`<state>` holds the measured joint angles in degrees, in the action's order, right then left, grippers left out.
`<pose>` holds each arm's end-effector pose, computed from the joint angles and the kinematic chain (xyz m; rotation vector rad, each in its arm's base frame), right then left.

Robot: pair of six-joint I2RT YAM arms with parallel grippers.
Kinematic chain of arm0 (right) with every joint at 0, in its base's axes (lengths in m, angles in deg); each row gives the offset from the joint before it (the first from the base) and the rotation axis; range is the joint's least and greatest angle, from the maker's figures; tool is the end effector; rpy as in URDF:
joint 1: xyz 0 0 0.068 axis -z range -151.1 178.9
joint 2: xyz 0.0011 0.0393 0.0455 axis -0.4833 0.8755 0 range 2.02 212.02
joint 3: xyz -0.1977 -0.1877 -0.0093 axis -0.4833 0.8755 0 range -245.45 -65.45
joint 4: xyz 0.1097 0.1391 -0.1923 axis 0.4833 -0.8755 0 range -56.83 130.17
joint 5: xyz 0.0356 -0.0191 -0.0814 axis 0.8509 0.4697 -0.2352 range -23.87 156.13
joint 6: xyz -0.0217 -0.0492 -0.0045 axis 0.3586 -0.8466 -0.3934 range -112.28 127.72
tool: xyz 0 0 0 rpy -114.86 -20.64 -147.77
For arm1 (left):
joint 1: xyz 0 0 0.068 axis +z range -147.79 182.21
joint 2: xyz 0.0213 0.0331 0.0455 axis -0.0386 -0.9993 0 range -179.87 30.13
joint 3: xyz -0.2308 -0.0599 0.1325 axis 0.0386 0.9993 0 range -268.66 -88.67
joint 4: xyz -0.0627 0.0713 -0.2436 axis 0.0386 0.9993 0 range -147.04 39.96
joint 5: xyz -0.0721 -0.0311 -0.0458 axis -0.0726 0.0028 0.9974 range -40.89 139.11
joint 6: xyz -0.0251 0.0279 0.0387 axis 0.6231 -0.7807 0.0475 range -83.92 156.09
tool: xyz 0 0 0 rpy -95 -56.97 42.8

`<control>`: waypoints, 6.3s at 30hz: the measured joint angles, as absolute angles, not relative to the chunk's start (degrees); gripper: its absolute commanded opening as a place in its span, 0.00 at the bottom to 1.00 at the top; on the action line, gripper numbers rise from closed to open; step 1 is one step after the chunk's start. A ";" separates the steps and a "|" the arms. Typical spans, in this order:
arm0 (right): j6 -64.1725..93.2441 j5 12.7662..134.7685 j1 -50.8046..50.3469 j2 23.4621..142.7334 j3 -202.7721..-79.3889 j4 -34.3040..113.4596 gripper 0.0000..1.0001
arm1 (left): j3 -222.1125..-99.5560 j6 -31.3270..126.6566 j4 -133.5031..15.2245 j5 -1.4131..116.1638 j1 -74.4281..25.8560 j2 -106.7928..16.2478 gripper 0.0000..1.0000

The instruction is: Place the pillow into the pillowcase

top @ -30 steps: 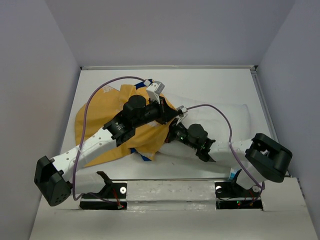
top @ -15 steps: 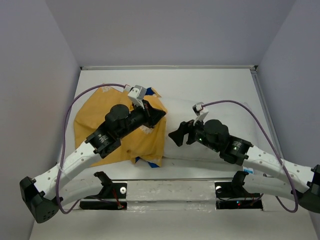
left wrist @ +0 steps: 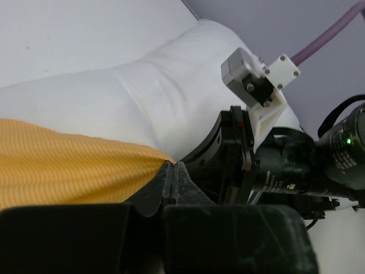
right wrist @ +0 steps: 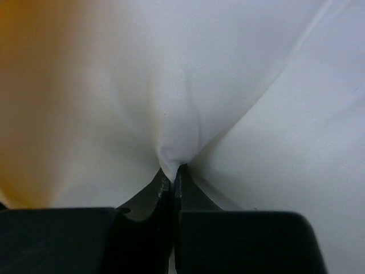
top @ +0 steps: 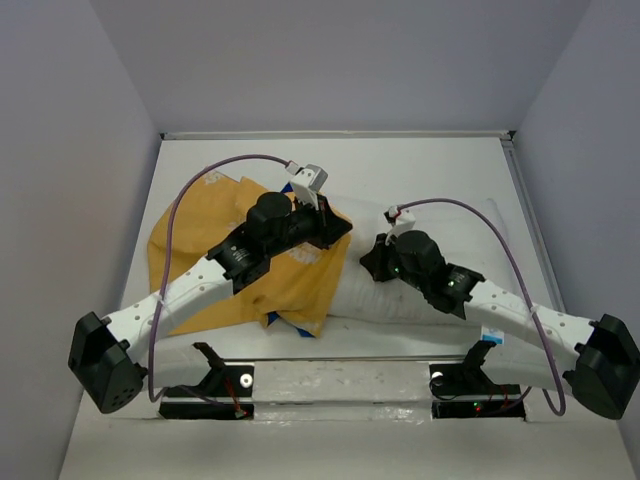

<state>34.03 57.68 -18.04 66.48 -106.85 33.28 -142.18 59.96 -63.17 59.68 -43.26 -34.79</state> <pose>0.1744 0.1788 0.2563 -0.2942 2.1278 0.6128 0.1838 -0.1960 0.3530 0.4780 1.7099 -1.0525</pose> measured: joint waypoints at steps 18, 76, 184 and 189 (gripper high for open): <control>49.06 38.88 -38.37 55.91 -97.72 45.80 0.00 | -146.47 59.94 -66.10 69.58 -46.74 -43.38 0.22; 44.87 48.50 -7.92 57.98 -98.61 48.36 0.00 | -190.05 44.82 -45.03 59.62 -42.47 -70.99 0.56; 14.53 45.00 -25.38 92.65 -131.53 15.46 0.96 | -97.68 83.90 -88.17 30.70 -37.82 -32.24 0.85; 15.21 40.13 -27.09 98.02 -134.00 16.08 0.96 | -99.56 82.35 -97.96 31.55 -36.72 -40.48 0.77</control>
